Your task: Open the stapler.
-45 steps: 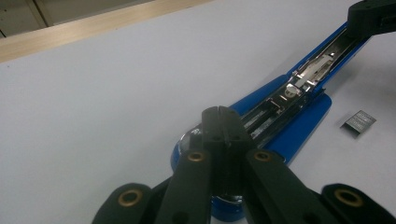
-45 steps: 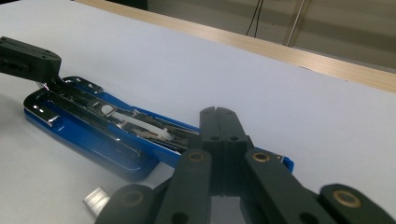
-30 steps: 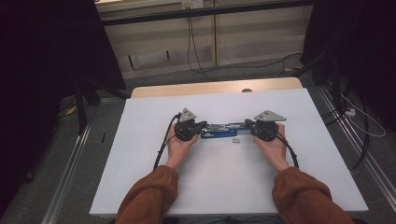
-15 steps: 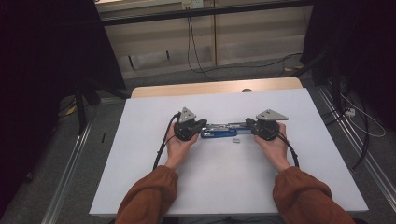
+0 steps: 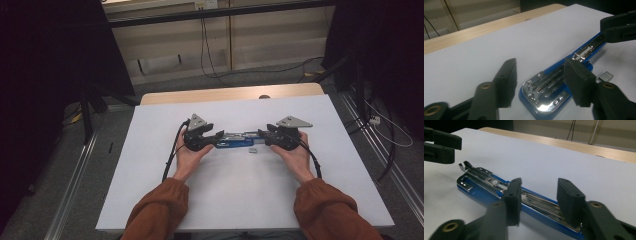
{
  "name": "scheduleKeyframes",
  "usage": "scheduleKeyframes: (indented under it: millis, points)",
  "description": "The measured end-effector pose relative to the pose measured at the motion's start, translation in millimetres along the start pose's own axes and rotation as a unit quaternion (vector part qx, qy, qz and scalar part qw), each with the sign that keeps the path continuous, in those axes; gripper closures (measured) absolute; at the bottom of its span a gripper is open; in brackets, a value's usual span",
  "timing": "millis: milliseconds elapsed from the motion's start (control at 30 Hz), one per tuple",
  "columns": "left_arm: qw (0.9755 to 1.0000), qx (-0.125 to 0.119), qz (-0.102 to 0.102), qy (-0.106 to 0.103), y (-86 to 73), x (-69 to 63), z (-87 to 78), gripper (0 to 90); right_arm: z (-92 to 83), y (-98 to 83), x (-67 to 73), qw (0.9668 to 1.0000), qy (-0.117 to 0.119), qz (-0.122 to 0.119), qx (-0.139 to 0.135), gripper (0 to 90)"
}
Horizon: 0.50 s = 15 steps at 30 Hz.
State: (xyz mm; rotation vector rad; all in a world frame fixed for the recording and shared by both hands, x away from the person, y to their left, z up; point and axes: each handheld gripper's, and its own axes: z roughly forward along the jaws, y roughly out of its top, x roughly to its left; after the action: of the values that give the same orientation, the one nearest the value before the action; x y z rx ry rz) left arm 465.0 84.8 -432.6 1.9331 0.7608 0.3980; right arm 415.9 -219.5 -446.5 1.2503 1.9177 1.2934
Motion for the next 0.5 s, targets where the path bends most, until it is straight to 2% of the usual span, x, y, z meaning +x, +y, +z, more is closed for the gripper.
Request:
scheduleKeyframes:
  millis: [33, 67, 100, 133, 167, 333, 500]
  points:
    - [0.9999, 0.012, 0.006, 0.009, 0.0, -0.3, -0.7, 35.0, -0.9, 1.1, 0.3, 0.9999, -0.009, -0.002, -0.007, 37.6]
    - [0.9999, 0.012, 0.006, 0.009, 0.0, -0.3, -0.7, 30.7, -0.9, 1.1, 0.3, 0.9999, -0.009, -0.002, -0.007, 37.6]
    - [0.9996, 0.019, 0.015, 0.017, 0.1, -0.8, -1.6, 26.9, -1.9, 3.0, 0.1, 0.9998, -0.009, 0.004, -0.016, 27.6]
    - [0.9996, 0.019, 0.015, 0.017, 0.1, -0.8, -1.6, 24.2, -1.9, 3.0, 0.1, 0.9998, -0.009, 0.004, -0.016, 27.6]
    - [0.9996, 0.022, 0.011, 0.016, 0.4, -1.0, -2.8, 21.8, -2.0, 4.0, 0.1, 0.9998, -0.014, 0.006, -0.015, 17.4]
    - [0.9994, 0.031, 0.008, 0.012, 0.7, -1.0, -7.4, 9.1, -3.3, 3.7, -0.8, 0.9999, -0.009, 0.005, -0.014, 11.1]
    - [0.9997, 0.022, 0.005, 0.013, -2.4, 0.4, -17.5, 5.6, -7.4, 4.4, -0.4, 0.9999, -0.006, -0.003, -0.008, 7.9]
